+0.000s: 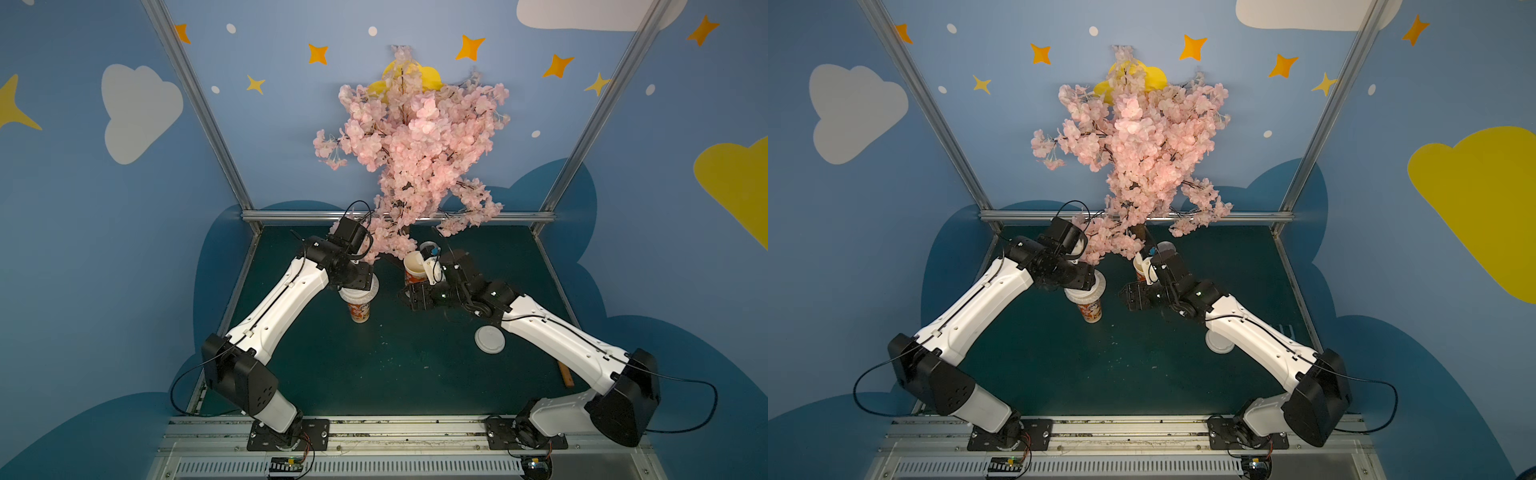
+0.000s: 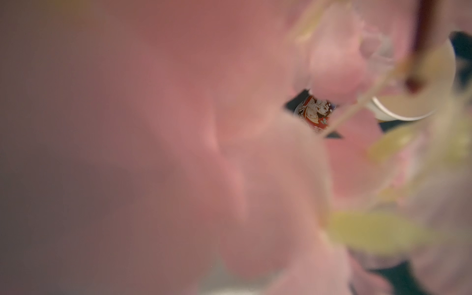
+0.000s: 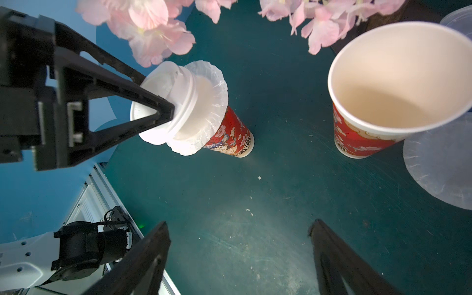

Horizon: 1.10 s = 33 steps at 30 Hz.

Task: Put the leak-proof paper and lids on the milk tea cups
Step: Secure the cup lid on the cup.

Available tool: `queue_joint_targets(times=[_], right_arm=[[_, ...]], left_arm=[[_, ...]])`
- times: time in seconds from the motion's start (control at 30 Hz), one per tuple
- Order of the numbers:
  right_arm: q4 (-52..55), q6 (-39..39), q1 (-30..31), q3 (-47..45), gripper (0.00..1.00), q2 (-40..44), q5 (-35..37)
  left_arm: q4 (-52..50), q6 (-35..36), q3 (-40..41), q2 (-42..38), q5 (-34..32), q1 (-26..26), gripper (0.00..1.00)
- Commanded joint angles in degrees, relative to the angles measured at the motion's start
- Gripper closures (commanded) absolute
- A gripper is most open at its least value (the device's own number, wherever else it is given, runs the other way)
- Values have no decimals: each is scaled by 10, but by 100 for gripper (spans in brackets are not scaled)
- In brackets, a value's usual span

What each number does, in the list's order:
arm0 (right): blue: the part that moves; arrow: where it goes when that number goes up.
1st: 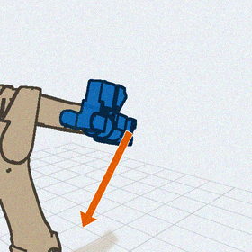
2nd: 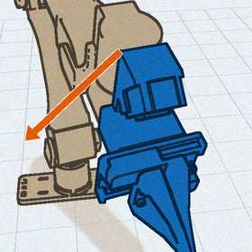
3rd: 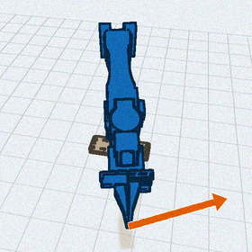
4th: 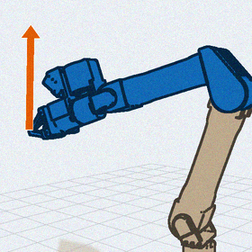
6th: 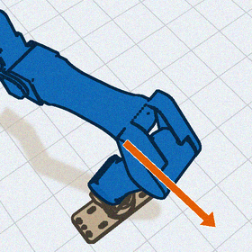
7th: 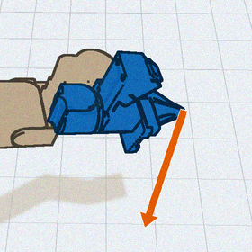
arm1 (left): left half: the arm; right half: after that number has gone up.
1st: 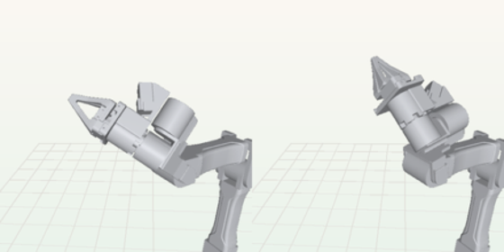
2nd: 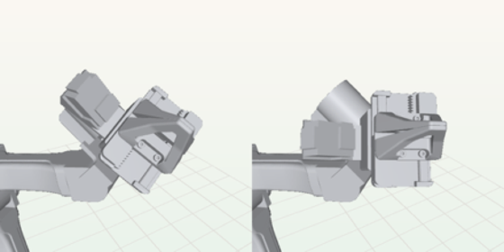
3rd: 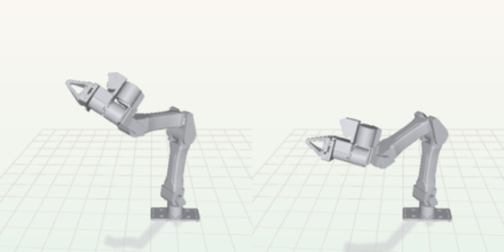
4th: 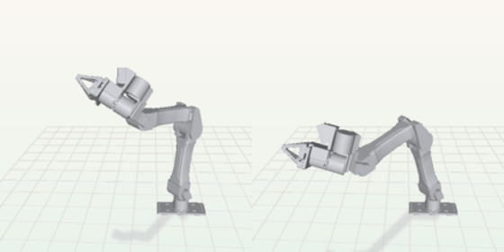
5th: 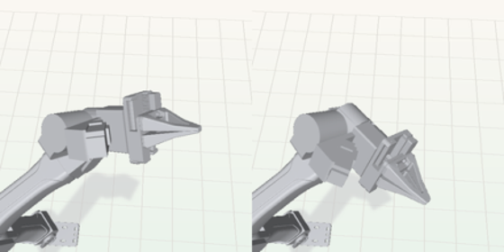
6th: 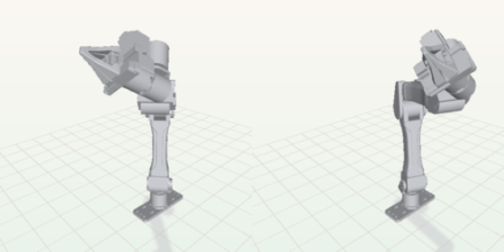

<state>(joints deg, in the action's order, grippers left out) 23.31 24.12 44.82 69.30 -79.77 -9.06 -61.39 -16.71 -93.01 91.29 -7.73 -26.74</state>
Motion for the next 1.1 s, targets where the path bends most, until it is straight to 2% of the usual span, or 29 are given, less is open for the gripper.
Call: queue_joint_targets(times=[0.0,1.07], right_arm=[[-9,-6,-3,1,13,-4,-3],[-13,-4,-6,3,14,-17,-11]], left_arm=[[-17,21,-20,13,-10,2,24],[-32,29,-29,41,-10,0,23]])
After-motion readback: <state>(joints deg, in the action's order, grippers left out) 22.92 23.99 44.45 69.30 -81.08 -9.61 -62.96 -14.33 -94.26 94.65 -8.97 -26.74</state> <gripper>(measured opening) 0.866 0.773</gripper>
